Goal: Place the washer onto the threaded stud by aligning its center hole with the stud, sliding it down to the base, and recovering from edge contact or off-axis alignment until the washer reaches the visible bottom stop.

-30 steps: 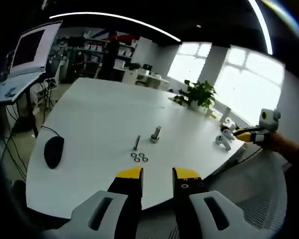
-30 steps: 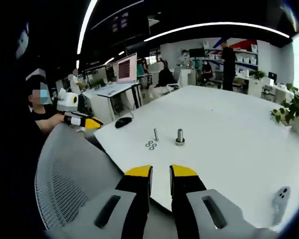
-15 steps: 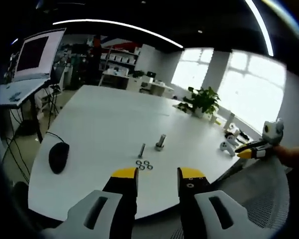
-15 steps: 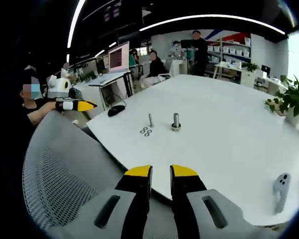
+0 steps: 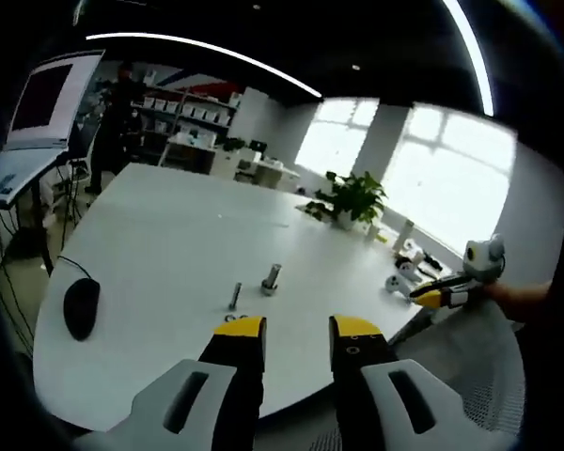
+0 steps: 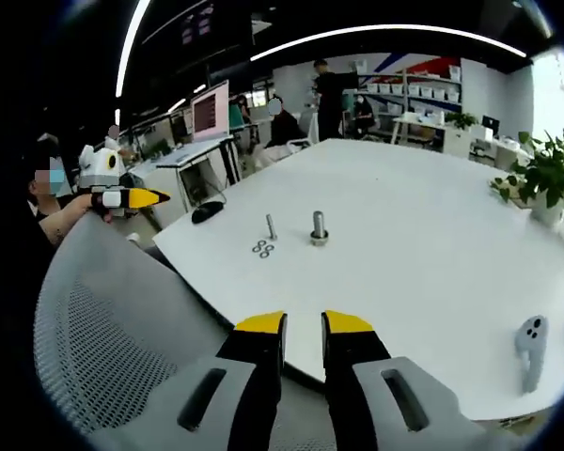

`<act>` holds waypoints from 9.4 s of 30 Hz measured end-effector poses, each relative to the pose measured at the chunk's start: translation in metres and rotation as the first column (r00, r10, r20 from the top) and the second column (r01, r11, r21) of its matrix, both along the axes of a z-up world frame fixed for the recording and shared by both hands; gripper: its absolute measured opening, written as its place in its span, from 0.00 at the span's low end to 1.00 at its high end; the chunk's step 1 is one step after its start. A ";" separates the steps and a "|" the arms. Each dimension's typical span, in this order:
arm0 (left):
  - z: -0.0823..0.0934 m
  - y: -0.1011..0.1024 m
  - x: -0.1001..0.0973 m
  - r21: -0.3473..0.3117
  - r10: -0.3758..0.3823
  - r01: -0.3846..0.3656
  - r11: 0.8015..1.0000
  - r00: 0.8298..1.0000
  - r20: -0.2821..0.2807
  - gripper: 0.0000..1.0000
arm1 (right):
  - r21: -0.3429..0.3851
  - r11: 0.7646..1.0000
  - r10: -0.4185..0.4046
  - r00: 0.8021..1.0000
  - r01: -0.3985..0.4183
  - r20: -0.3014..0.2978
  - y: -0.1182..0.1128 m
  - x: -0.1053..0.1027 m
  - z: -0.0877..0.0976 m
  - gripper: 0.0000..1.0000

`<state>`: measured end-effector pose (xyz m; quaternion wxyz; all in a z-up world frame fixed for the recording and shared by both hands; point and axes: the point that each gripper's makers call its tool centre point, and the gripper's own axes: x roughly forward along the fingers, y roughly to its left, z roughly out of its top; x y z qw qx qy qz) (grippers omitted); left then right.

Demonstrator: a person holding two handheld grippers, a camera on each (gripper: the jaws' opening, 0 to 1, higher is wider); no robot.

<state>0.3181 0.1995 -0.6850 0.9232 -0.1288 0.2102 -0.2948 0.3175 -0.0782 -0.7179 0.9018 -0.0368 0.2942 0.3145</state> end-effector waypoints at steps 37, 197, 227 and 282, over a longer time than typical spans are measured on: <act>-0.110 -0.021 0.112 0.514 -0.395 0.457 0.726 0.889 -0.234 0.12 | 0.062 0.997 -0.043 0.996 0.048 -0.078 -0.018 0.013 -0.007 0.16; -0.116 -0.047 0.177 0.589 -0.428 0.500 0.635 0.862 -0.271 0.05 | 0.107 0.978 -0.166 0.979 0.179 -0.123 -0.030 0.022 -0.010 0.16; -0.119 -0.028 0.156 0.545 -0.350 0.409 0.732 0.912 -0.214 0.05 | 0.100 0.979 -0.163 0.978 0.177 -0.133 -0.030 0.021 -0.012 0.16; -0.178 -0.040 0.125 0.616 -0.463 0.562 0.552 0.821 -0.334 0.01 | 0.113 0.975 -0.176 0.975 0.191 -0.135 -0.031 0.023 -0.012 0.16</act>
